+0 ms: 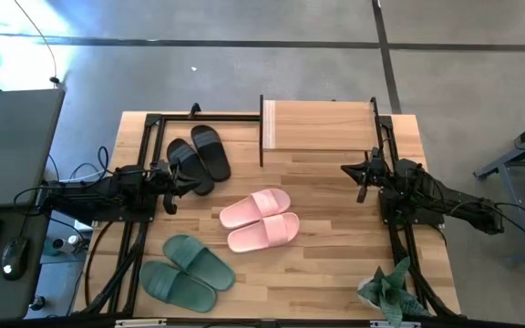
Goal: Pick and place slides into the shelf
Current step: Put the pink bottom slide on the shelf
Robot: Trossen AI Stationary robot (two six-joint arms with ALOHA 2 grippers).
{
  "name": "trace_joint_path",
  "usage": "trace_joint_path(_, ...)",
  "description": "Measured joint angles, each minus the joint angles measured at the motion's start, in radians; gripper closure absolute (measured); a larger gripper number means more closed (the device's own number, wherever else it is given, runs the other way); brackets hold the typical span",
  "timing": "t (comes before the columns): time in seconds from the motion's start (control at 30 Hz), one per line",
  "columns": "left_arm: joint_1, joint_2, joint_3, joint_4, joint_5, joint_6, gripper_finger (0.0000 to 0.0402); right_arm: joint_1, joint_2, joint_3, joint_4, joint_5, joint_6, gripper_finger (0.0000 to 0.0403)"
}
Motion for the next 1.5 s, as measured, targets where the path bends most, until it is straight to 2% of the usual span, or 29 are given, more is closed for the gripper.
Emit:
trace_joint_path(0.17, 0.000, 0.000, 0.000, 0.000, 0.000, 0.000, 0.0401, 0.000, 0.000, 0.000, 0.024, -0.023, 0.358, 0.0403)
trace_joint_path(0.4, 0.000, 0.000, 0.000, 0.000, 0.000, 0.000, 0.0401, 0.000, 0.000, 0.000, 0.109, 0.014, 0.858, 0.0403)
trace_joint_path(0.57, 0.000, 0.000, 0.000, 0.000, 0.000, 0.000, 0.0401, 0.000, 0.000, 0.000, 0.202, -0.006, 0.945, 0.0403)
trace_joint_path(0.67, 0.000, 0.000, 0.000, 0.000, 0.000, 0.000, 0.0401, 0.000, 0.000, 0.000, 0.299, -0.008, 1.084, 0.0403)
trace_joint_path(0.87, 0.000, 0.000, 0.000, 0.000, 0.000, 0.000, 0.0401, 0.004, 0.000, 0.000, 0.711, -0.133, 1.079, 0.0403)
trace_joint_path(1.0, 0.000, 0.000, 0.000, 0.000, 0.000, 0.000, 0.0401, 0.021, 0.000, 0.000, 0.920, -0.140, 1.019, 0.0403)
trace_joint_path(1.2, 0.000, 0.000, 0.000, 0.000, 0.000, 0.000, 0.0401, 0.037, 0.000, 0.000, 0.929, -0.098, 0.966, 0.0403)
trace_joint_path(1.43, 0.000, 0.000, 0.000, 0.000, 0.000, -0.001, 0.0401, 0.073, 0.000, 0.000, 0.931, -0.099, 0.974, 0.0403)
trace_joint_path(1.5, 0.000, 0.000, 0.000, 0.020, 0.002, -0.046, 0.0401, 0.082, 0.000, 0.011, 0.930, -0.104, 0.972, 0.0403)
